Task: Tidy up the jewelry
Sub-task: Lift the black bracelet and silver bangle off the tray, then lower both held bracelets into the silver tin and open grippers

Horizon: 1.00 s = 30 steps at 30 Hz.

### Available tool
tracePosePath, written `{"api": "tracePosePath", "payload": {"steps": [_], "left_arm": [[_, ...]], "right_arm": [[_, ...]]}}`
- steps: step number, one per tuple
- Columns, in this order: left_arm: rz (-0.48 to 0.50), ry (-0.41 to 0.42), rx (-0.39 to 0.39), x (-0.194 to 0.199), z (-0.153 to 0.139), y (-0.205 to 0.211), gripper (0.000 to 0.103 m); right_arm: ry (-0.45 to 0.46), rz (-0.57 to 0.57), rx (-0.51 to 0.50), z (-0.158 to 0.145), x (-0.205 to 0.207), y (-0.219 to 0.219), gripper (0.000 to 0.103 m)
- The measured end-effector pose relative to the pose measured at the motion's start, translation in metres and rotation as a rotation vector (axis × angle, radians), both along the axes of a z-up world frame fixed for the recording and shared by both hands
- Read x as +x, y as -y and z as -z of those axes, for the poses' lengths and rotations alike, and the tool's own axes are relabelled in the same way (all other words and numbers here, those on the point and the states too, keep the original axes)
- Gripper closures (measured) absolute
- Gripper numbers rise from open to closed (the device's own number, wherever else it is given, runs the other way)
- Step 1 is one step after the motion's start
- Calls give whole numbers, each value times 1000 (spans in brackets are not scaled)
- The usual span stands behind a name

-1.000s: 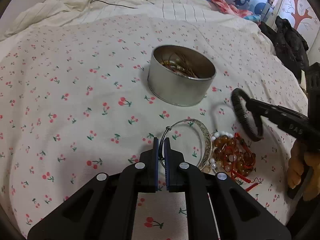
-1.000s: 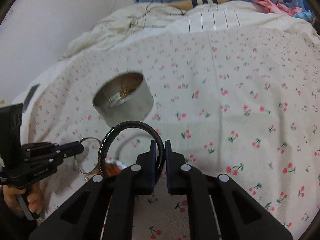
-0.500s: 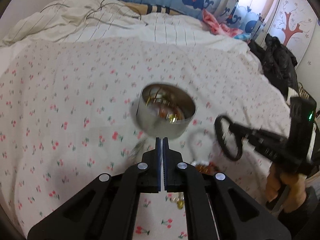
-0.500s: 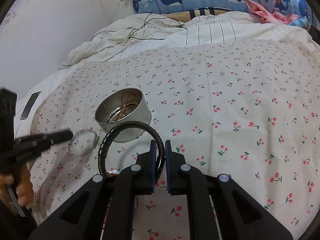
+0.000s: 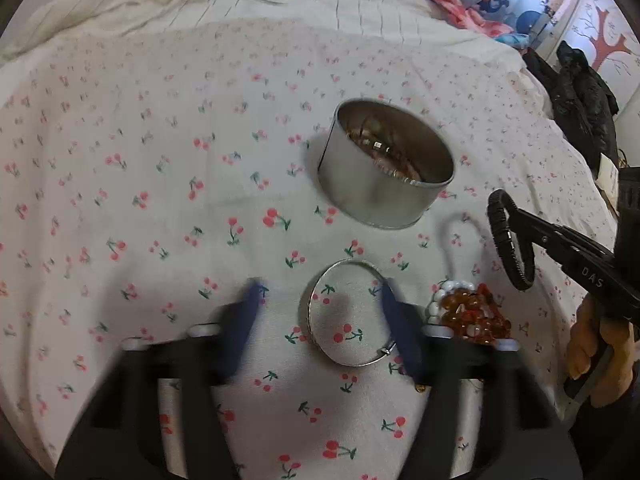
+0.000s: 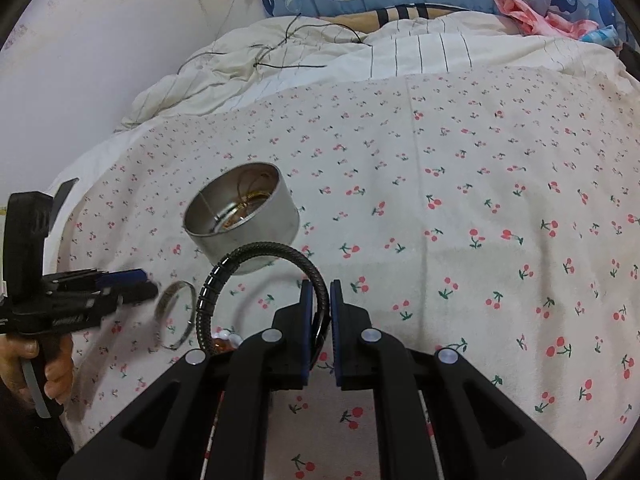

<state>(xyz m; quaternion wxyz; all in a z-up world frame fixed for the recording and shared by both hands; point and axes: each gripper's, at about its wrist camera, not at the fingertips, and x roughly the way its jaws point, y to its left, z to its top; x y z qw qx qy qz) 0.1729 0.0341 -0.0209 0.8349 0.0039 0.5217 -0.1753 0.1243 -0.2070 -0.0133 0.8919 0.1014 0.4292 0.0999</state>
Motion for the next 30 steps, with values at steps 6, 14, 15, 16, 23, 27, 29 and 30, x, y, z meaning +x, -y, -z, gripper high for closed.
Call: {"api": "tracePosePath", "payload": {"steps": [6,14,15,16,23,27,29,30], "left_arm": [[36,5,138,-5,26,28,61],[67,51,66,-14,2,31,100],[69,62,52,-15,-4,31,100],[72,74,37,-16,-11,31,100],[78,133,-42,-6,-53,31,100],[79,158,-36,11,-62,39,100],[80,163,-27,24,-64,44,100],[76,162,-23,30,-63,47,100]], "right_arm": [[-38,30,-80,12,4,1,93],[-82,7,-152,28,8,-9,92],[-74,10,-139,27,8,-7,93],[-68,12,-128,25,7,-6,93],[22,36,-83,1,-2,-1,93],[30,38,-67,-4,0,0,93],[31,42,-64,-4,-1,1,93],[30,43,-60,-4,1,1,93]]}}
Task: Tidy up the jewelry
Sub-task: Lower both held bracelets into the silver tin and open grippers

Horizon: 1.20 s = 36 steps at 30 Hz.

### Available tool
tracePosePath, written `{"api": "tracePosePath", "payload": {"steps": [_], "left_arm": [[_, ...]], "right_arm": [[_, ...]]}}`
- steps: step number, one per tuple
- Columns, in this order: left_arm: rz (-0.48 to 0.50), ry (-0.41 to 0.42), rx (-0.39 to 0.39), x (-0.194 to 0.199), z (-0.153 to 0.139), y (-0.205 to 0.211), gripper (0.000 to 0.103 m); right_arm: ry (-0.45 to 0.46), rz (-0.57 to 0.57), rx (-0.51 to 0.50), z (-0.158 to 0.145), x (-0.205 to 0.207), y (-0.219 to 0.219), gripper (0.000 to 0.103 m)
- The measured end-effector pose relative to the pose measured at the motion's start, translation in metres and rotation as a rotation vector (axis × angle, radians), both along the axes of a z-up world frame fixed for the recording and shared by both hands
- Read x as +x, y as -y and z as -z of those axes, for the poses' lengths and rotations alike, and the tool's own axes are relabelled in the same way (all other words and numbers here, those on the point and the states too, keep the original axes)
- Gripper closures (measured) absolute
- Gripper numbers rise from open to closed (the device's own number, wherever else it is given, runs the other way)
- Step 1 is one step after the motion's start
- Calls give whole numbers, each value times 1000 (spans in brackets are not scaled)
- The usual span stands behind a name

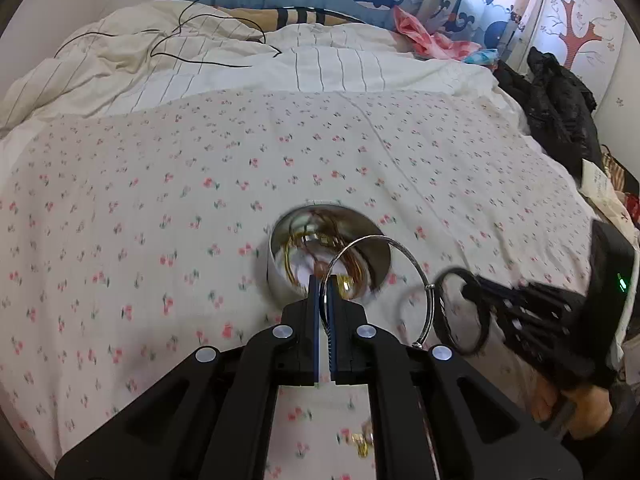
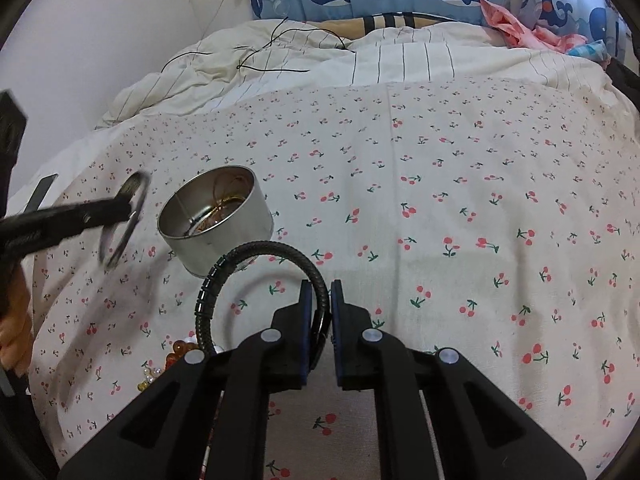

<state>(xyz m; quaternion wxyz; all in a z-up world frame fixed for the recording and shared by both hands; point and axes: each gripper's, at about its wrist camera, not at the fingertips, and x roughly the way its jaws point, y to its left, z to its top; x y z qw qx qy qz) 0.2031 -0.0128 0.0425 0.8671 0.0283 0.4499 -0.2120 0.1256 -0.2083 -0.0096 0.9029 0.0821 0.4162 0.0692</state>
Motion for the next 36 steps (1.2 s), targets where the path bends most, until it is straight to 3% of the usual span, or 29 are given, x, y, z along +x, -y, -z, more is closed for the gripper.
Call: {"api": "tracePosePath", "payload": {"steps": [8,14,22,26,27,28,29,36], "left_arm": [[-13,-23,63,40,22,19,100],[-11,-22,123,44,36,27,99],[-31,-42,130,48,40,20,96],[-45,-50,86,47,30,11,84],[-50,-50,69,46,26,7,75],[-67,-42,67,43,22,2,58],[-95,-14,69,39,17,-6,53],[-174,-5,30,10,14,-42,51]], "right_arm": [[2,4,15,0,2,2,93],[0,-1,19,2,1,1,93],[38,-10,-15,-10,3,-7,93],[67,-35,-59,-23,21,-20,93],[73,-45,-74,-26,27,-26,93],[78,-56,-84,-28,32,-30,93],[80,-68,-92,-31,40,-37,93],[62,-133,-144,-29,82,-80,93]]}}
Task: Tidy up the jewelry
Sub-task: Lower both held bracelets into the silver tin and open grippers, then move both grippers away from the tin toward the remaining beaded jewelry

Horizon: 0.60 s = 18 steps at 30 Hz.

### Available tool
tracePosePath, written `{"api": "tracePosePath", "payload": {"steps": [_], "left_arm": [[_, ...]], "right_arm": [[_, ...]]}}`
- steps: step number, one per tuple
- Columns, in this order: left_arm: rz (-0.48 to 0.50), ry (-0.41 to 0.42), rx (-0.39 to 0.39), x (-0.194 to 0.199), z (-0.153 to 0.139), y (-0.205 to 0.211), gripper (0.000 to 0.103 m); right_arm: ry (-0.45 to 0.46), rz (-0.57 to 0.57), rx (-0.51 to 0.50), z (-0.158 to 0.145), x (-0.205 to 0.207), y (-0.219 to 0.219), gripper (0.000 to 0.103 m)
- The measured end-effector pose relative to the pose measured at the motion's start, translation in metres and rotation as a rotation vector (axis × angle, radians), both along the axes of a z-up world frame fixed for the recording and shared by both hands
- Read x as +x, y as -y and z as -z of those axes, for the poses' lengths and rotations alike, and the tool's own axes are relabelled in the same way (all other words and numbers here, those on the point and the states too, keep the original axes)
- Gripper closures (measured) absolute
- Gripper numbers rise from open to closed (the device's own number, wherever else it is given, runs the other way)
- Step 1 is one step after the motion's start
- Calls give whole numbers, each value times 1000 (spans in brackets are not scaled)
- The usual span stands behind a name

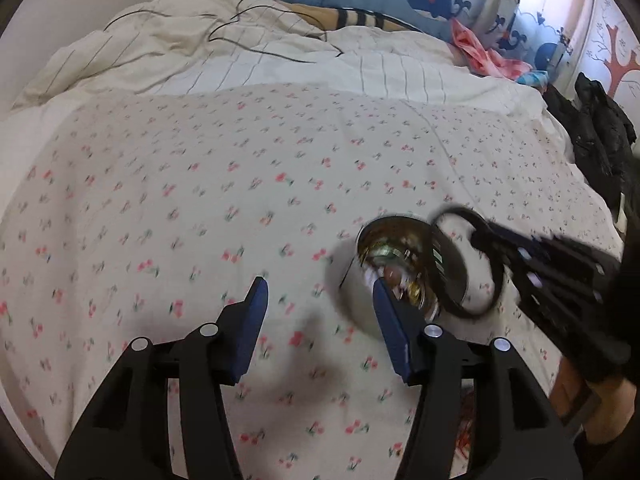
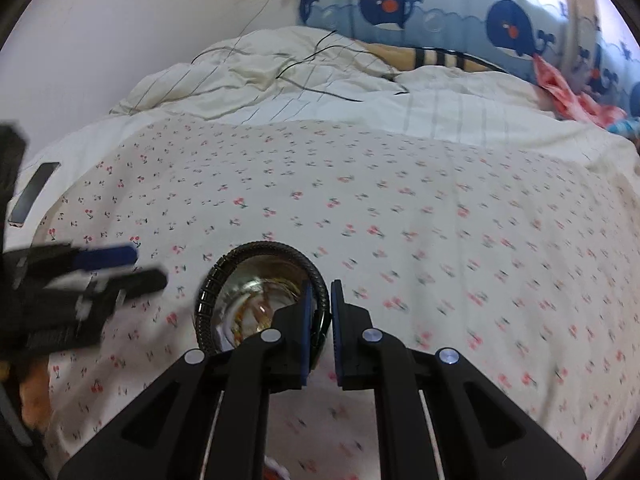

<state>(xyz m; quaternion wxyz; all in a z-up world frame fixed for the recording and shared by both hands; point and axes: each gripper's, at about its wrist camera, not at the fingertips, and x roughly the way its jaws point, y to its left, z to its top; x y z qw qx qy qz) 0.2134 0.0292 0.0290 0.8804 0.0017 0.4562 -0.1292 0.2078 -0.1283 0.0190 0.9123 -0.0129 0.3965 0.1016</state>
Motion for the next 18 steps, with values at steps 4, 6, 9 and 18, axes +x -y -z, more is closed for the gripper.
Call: {"api": "tracePosePath", "payload": {"steps": [4,6,9,18], "left_arm": [[16,8,21,-8,0,4,49],[21,30,41,-10,-2,7,43],[21,43,58,-12,-4,7,39],[19,-20,61,-37,20,-1,38]], "right_arm": [[-35,-14,-40,14,13,-17,93],[-55,-11,-45,21,16,-18,92],[-42,0,-18,19,14,-11,77],[-35,-8,43,11,-81,48,60]]}}
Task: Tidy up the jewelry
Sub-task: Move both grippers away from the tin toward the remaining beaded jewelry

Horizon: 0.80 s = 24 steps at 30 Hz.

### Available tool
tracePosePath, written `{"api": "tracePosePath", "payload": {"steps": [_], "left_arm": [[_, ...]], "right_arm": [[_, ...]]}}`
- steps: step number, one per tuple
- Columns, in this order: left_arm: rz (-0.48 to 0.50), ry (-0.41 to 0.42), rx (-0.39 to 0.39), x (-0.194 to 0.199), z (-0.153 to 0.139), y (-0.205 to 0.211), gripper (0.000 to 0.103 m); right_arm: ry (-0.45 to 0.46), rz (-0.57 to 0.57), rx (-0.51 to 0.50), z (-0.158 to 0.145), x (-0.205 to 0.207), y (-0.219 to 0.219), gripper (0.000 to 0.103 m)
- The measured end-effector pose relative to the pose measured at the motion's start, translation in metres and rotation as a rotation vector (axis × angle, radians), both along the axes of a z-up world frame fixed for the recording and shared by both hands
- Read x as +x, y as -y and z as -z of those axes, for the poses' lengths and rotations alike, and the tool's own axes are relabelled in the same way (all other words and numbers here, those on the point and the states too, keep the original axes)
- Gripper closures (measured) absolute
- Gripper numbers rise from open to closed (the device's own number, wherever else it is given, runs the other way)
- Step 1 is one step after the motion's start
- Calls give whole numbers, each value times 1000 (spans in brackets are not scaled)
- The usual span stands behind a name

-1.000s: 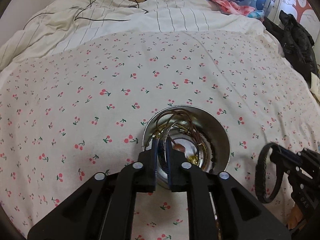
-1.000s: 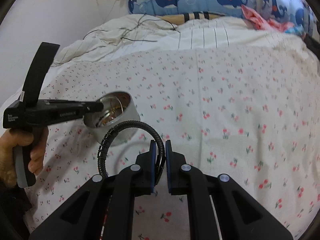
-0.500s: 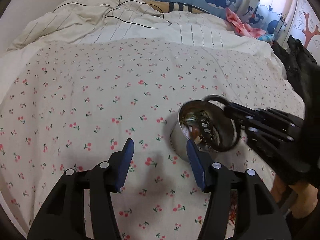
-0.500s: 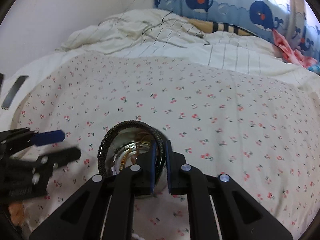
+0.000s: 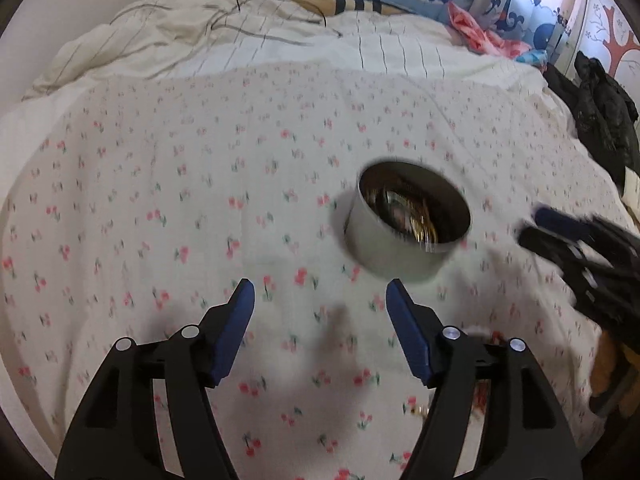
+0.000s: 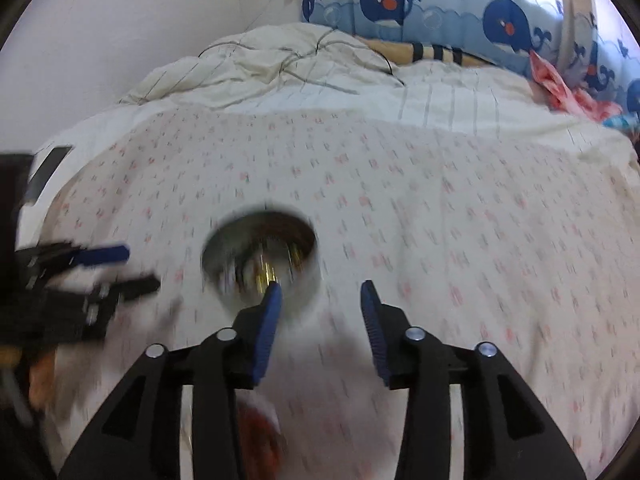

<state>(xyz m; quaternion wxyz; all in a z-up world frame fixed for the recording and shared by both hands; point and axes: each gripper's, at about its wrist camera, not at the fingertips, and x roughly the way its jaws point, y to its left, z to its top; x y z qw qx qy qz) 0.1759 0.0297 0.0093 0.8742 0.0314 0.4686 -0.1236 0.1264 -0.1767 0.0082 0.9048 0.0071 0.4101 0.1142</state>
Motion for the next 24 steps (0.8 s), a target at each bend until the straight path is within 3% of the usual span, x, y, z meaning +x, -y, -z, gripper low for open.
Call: {"api": "tracePosePath", "payload": {"steps": [4,6,9,14,17,18,19,24], "left_arm": [[22,3,49,-3,8,12,34],[21,1,68,-3,12,15,33],[15,-2,79,-3,14,17,31],[31,5,89,-4,13,22,28],[31,9,90,-5,12,22,27],[29,10,88,-5,12,21,27],[25,12,88,-5,11,21,27],[14,18,82,-4,9,17,24]], "right_arm": [[-103,-31,128,28,-26,19,61],[-122,-90,111,29,-23,9,64],[-71,-153,68,22,-28,-8,64],[-92,-183,46,36,-26,-20,66],[-91,-191,56,40,-22,-25,78],[-96,-195,57,41,-21,-26,90],[-95,-193,57,41,-21,-26,95],[-54,-143,162,28,-21,-4,98]]}}
